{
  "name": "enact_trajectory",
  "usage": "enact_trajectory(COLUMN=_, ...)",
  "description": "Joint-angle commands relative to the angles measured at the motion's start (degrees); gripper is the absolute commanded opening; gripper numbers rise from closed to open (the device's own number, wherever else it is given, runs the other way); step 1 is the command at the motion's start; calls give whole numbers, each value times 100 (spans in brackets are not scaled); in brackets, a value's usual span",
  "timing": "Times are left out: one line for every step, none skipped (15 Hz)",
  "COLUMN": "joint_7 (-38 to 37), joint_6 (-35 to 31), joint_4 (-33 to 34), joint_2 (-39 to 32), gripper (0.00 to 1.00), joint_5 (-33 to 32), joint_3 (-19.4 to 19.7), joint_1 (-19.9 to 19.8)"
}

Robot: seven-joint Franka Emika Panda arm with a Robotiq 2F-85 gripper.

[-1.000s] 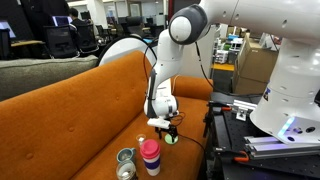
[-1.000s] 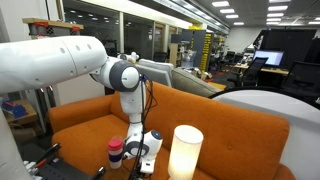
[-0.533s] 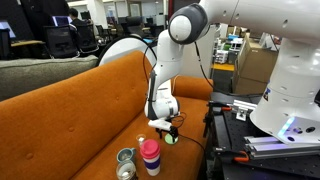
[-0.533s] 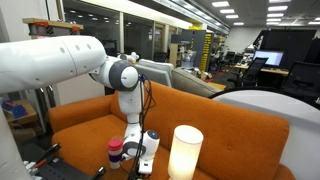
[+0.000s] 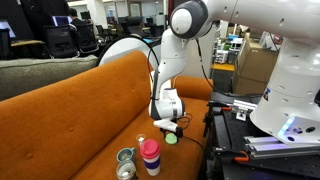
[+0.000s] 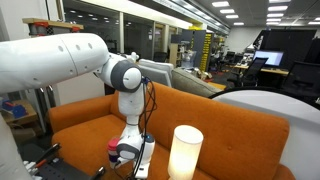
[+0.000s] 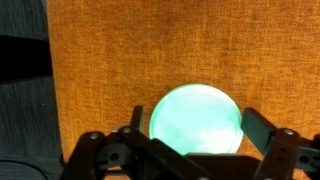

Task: Take the green lid from the couch and put it on the clear bottle

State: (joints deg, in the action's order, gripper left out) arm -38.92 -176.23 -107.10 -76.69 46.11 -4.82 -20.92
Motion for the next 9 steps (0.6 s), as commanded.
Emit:
enact_trajectory(joint_7=176, joint_6=-228, joint_4=-45, joint_2=-14, gripper=100, joint_5=66, joint_3=-252, joint_1=-381)
enact_trajectory(joint_7=241, joint_6=-301, joint_4=84, joint_2=-103, gripper=100, joint_5=53, joint_3=-378, joint_1=-541)
enact_trajectory(joint_7=215, joint_6=-275, joint_4=137, joint_2=-136, gripper=100, joint_5=19, joint_3=-396, joint_1=-562)
enact_trajectory(joint_7=217, joint_6=-360, joint_4=257, joint_2=-222, gripper=100, joint_5=10, joint_3=-487, joint_1=-634)
enact_trajectory(joint_7=181, joint_6=-420, joint_4=374, joint_2=-310, gripper=100, joint_5=10, joint_3=-527, joint_1=-650)
enact_trajectory(joint_7=160, joint_6=-453, joint_4=499, joint_2=-402, gripper=100, joint_5=-7, joint_3=-553, joint_1=-657)
enact_trajectory(joint_7=306, joint_6=-394, joint_4=675, joint_2=-499, gripper=100, joint_5=233, joint_3=-493, joint_1=-548)
enact_trajectory(joint_7=287, joint_6=-334, joint_4=781, joint_2=-587, gripper=100, joint_5=239, joint_3=-456, joint_1=-523)
enact_trajectory(joint_7=295, joint_6=-305, joint_4=839, joint_2=-634, gripper=100, joint_5=272, joint_3=-426, joint_1=-516)
